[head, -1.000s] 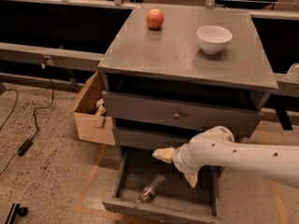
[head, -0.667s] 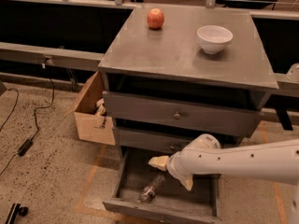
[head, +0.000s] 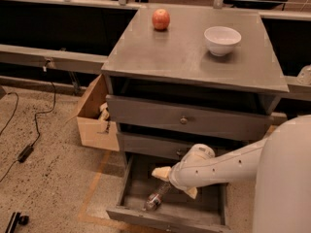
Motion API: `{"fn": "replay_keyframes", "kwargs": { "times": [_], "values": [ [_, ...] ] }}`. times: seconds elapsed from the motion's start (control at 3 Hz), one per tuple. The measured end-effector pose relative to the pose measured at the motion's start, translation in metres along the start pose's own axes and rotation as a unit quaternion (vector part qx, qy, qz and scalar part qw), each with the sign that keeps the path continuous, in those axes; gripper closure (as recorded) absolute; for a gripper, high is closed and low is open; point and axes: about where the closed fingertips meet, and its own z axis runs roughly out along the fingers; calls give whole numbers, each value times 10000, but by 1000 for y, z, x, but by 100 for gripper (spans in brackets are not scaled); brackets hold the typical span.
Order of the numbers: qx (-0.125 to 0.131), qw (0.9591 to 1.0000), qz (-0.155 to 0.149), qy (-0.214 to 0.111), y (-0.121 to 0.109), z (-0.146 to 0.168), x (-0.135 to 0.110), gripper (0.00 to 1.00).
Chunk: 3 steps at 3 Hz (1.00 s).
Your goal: Pick water bottle from bottom drawer and place on counter
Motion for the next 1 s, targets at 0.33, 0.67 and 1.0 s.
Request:
{"fn": "replay_keyframes", "kwargs": {
  "times": [0.33,0.67,1.0],
  "values": [
    [-9,9997,199,-110,3,14,-3,0],
    [3,9985,530,-156,5,50,5,0],
    [-128,9975,661,-197,8,90,10,0]
  ]
}}
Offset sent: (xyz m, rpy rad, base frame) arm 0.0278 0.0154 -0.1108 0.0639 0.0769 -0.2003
